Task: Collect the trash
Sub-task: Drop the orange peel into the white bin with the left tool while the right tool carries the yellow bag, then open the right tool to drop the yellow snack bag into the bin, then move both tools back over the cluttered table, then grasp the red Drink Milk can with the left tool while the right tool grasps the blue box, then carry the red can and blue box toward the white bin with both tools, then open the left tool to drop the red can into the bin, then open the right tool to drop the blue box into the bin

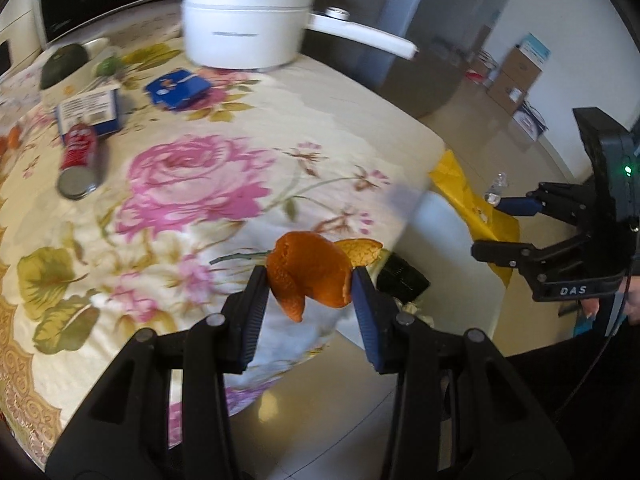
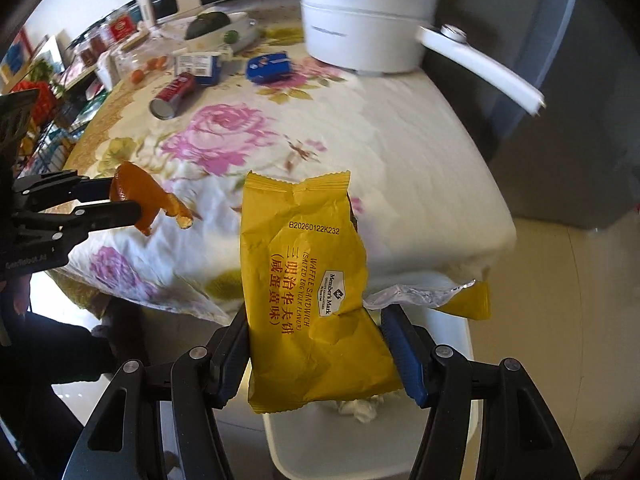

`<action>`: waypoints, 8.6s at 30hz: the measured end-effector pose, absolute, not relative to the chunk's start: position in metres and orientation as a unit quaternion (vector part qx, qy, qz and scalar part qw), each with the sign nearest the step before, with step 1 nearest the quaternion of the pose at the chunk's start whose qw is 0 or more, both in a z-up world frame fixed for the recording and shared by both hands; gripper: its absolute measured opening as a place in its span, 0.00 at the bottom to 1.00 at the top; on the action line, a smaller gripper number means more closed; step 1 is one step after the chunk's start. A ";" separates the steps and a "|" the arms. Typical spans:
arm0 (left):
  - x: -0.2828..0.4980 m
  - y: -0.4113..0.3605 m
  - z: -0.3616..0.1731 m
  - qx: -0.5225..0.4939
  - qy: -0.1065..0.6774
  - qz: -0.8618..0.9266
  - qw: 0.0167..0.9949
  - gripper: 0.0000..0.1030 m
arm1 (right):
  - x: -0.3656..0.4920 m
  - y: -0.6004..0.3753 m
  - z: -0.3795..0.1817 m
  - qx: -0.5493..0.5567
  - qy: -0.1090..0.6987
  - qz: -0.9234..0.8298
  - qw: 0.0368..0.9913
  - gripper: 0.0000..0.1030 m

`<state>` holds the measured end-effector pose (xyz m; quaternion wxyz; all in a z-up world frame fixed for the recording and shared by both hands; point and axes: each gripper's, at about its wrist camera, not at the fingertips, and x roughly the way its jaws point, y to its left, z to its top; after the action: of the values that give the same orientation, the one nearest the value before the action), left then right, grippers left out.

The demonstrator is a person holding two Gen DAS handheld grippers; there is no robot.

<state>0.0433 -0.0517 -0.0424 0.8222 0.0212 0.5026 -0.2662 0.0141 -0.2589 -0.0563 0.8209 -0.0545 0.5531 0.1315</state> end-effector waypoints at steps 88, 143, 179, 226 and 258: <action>0.078 -0.041 -0.049 0.053 0.500 -0.181 0.845 0.96 | 0.020 -0.287 -0.065 -0.035 0.559 0.056 0.826 0.85; 0.255 0.127 -0.103 -0.099 0.547 -0.118 0.823 0.63 | 0.330 -0.057 -0.120 -0.073 0.496 0.157 0.851 0.72; 0.126 0.049 -0.041 -0.063 0.509 -0.131 0.849 0.62 | 0.116 -0.164 -0.038 -0.063 0.482 0.132 0.864 0.72; 0.025 -0.165 -0.060 0.034 0.519 -0.363 0.773 0.61 | -0.031 -0.364 -0.099 0.055 0.583 0.014 0.810 0.72; 0.050 -0.121 -0.052 0.031 0.519 -0.300 0.800 0.73 | -0.033 -0.366 -0.102 0.072 0.592 0.010 0.803 0.75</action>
<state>0.0504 -0.1212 -0.0520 0.8001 0.0310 0.5188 -0.2997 -0.0330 -0.3658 -0.1017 0.8027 0.0724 0.5919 0.0104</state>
